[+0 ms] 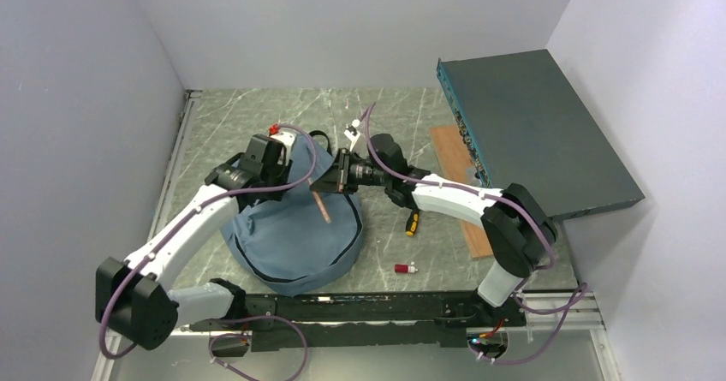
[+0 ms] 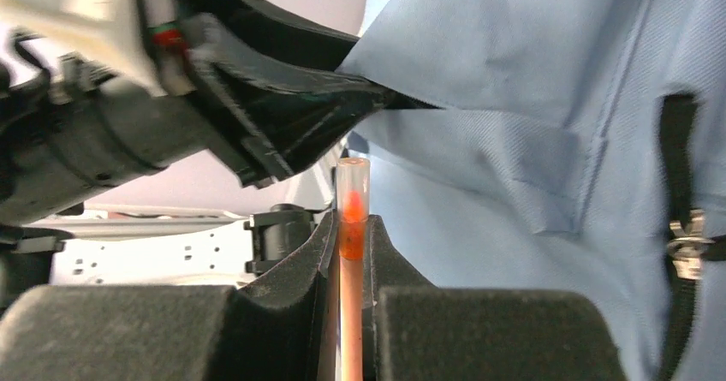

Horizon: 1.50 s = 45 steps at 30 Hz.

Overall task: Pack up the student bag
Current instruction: Place the stationery in the student bag.

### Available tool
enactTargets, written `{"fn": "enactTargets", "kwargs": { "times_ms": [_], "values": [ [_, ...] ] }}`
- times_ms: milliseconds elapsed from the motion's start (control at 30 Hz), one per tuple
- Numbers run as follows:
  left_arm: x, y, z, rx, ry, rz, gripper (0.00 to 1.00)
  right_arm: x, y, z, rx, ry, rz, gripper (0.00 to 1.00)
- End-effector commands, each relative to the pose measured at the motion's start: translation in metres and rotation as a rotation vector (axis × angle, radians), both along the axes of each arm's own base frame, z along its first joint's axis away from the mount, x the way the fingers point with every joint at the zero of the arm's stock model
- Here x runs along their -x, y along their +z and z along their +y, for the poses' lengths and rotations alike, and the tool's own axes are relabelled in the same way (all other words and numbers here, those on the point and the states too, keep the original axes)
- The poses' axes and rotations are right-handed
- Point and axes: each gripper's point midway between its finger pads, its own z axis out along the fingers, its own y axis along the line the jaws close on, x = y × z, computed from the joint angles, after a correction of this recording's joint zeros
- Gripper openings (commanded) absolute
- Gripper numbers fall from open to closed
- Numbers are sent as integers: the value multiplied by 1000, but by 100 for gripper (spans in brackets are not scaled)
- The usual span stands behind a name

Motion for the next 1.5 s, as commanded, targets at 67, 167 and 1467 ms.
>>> {"fn": "enactTargets", "kwargs": {
  "times_ms": [67,167,1467],
  "values": [
    [-8,53,-17,140,-71,-216,29,25,29,38,-225,17,217,0],
    [-5,56,-20,157,-84,-219,21,29,25,57,-226,-19,298,0],
    [5,68,-12,153,-142,-369,0,-131,-61,47,44,-838,47,13]
  ]
}}
